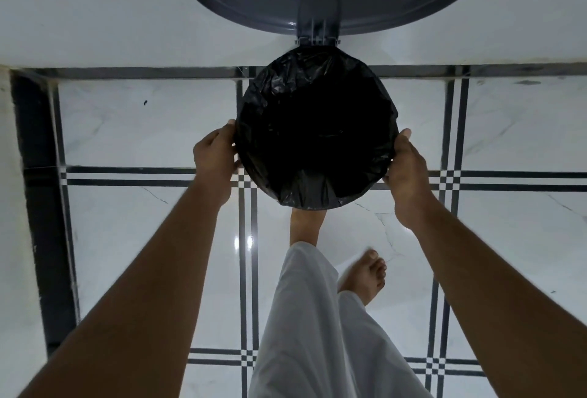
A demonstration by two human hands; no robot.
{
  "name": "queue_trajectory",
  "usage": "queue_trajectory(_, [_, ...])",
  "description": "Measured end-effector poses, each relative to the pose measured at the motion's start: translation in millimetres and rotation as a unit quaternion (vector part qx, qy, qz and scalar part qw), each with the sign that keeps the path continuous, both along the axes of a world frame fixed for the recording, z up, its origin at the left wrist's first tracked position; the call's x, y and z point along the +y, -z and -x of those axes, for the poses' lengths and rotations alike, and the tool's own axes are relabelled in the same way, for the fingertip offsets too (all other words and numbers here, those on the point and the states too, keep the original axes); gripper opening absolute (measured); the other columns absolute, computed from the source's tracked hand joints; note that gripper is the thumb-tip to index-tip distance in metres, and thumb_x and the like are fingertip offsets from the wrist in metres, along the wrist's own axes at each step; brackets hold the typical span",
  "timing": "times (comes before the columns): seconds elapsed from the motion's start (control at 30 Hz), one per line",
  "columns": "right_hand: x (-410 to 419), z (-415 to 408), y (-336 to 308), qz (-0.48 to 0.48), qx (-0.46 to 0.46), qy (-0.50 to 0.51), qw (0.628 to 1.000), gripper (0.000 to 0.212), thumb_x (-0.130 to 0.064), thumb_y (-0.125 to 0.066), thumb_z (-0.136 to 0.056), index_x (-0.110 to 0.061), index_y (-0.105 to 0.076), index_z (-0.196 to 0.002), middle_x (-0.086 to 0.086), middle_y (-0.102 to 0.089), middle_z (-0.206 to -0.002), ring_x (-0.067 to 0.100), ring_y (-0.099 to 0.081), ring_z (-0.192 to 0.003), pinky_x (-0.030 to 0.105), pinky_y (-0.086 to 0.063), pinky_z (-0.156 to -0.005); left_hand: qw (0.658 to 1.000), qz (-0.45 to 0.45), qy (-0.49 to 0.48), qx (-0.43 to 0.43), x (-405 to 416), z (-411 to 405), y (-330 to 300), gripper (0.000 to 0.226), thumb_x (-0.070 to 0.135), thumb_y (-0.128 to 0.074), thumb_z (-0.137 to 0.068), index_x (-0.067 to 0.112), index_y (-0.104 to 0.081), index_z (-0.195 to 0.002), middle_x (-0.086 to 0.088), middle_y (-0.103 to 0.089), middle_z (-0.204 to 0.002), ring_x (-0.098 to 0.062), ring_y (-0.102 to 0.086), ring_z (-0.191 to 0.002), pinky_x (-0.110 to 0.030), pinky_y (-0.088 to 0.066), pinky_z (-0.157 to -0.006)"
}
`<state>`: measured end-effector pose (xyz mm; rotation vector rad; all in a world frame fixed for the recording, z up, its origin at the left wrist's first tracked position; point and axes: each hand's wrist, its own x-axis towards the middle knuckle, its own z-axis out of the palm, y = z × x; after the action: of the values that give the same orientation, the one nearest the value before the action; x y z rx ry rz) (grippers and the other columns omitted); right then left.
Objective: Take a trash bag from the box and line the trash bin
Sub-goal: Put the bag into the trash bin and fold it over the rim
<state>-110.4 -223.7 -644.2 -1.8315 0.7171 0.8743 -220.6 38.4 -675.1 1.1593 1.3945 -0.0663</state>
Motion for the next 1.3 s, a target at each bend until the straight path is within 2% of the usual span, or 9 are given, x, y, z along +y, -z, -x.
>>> queue_trajectory(0.17, [-2.7, 10.0, -3.3, 0.044, -0.023, 0.014, 0.999, 0.062, -0.050, -0.025, -0.121, -0.007, -0.068, -0.132, -0.011, -0.060, -0.096, 0.007, -0.059, -0.092, 0.028, -0.050, -0.090, 0.996, -0.038, -0.035, 0.077, -5.5, 2.8, -8.2, 0.035, 0.041, -0.060, -0.107, 0.022, -0.055, -0.077, 0.001, -0.057, -0.080, -0.018, -0.055, -0.073, -0.033, -0.052, -0.068])
queue_trajectory(0.23, [-6.1, 19.9, -0.9, 0.063, 0.003, 0.058, 0.996, 0.053, -0.051, -0.032, -0.120, -0.016, -0.071, -0.113, -0.007, -0.065, -0.099, 0.014, -0.065, -0.096, 0.042, -0.056, -0.099, 0.993, -0.024, -0.079, 0.087, -20.8, 11.0, -18.0, 0.035, 0.037, -0.057, -0.110, 0.019, -0.055, -0.080, -0.005, -0.058, -0.085, -0.023, -0.059, -0.078, -0.035, -0.060, -0.072])
queue_trajectory(0.3, [-9.3, 32.0, 0.4, 0.033, 0.073, 0.126, 0.989, 0.044, -0.048, -0.039, -0.118, -0.018, -0.072, -0.123, 0.000, -0.073, -0.114, 0.022, -0.070, -0.108, 0.052, -0.060, -0.105, 0.990, 0.063, -0.107, 0.070, -39.8, 25.2, -27.4, 0.029, 0.038, -0.060, -0.112, 0.015, -0.068, -0.096, -0.007, -0.072, -0.102, -0.023, -0.071, -0.090, -0.041, -0.064, -0.089])
queue_trajectory(0.5, [-10.6, 59.3, -0.3, -0.075, 0.186, 0.245, 0.949, 0.033, -0.026, -0.050, -0.119, -0.016, -0.071, -0.142, 0.004, -0.079, -0.133, 0.024, -0.076, -0.120, 0.043, -0.062, -0.100, 0.960, 0.223, -0.168, 0.016, -75.2, 57.0, -28.1, 0.030, 0.030, -0.059, -0.113, 0.016, -0.073, -0.136, -0.004, -0.080, -0.130, -0.021, -0.075, -0.122, -0.037, -0.061, -0.097])
queue_trajectory(0.67, [-8.1, 58.9, 2.6, -0.080, 0.193, 0.269, 0.940, 0.026, -0.027, -0.065, -0.113, -0.014, -0.072, -0.134, 0.002, -0.080, -0.131, 0.018, -0.076, -0.116, 0.034, -0.061, -0.084, 0.950, 0.245, -0.192, 0.010, -79.1, 48.1, -22.8, 0.027, 0.011, -0.049, -0.114, 0.011, -0.073, -0.126, -0.004, -0.082, -0.119, -0.019, -0.075, -0.117, -0.037, -0.059, -0.095])
queue_trajectory(0.87, [-12.0, 49.8, 13.9, -0.091, 0.225, 0.257, 0.935, 0.027, -0.018, -0.048, -0.115, -0.019, -0.074, -0.124, -0.001, -0.081, -0.116, 0.020, -0.074, -0.114, 0.038, -0.058, -0.084, 0.936, 0.288, -0.200, 0.017, -70.4, 51.8, -11.2, 0.030, 0.010, -0.044, -0.115, 0.014, -0.074, -0.122, -0.007, -0.081, -0.121, -0.024, -0.073, -0.118, -0.040, -0.057, -0.093])
queue_trajectory(1.0, [-14.8, 43.3, 15.5, -0.086, 0.268, 0.236, 0.930, 0.029, -0.009, -0.043, -0.110, -0.015, -0.071, -0.106, 0.003, -0.076, -0.099, 0.023, -0.074, -0.106, 0.041, -0.057, -0.089, 0.955, 0.253, -0.143, 0.067, -63.0, 45.0, -3.6, 0.025, 0.006, -0.046, -0.114, 0.008, -0.071, -0.117, -0.004, -0.080, -0.096, -0.018, -0.072, -0.102, -0.034, -0.055, -0.094])
queue_trajectory(1.1, [-16.8, 38.6, 12.1, -0.096, 0.252, 0.283, 0.920, 0.023, -0.016, -0.049, -0.112, -0.014, -0.071, -0.115, 0.004, -0.076, -0.112, 0.023, -0.073, -0.107, 0.041, -0.056, -0.091, 0.959, 0.224, -0.139, 0.106, -57.3, 42.4, 1.2, 0.016, 0.004, -0.055, -0.109, 0.004, -0.068, -0.100, -0.004, -0.065, -0.067, -0.015, -0.060, -0.076, -0.023, -0.057, -0.074])
queue_trajectory(1.3, [-16.8, 30.5, -1.1, -0.136, 0.238, 0.296, 0.915, 0.026, -0.040, -0.068, -0.110, -0.020, -0.077, -0.124, 0.000, -0.078, -0.121, 0.020, -0.073, -0.116, 0.038, -0.056, -0.094, 0.949, 0.246, -0.195, 0.009, -56.5, 46.4, -13.1, 0.032, 0.040, -0.055, -0.114, 0.020, -0.076, -0.128, 0.000, -0.081, -0.117, -0.021, -0.075, -0.110, -0.035, -0.059, -0.097])
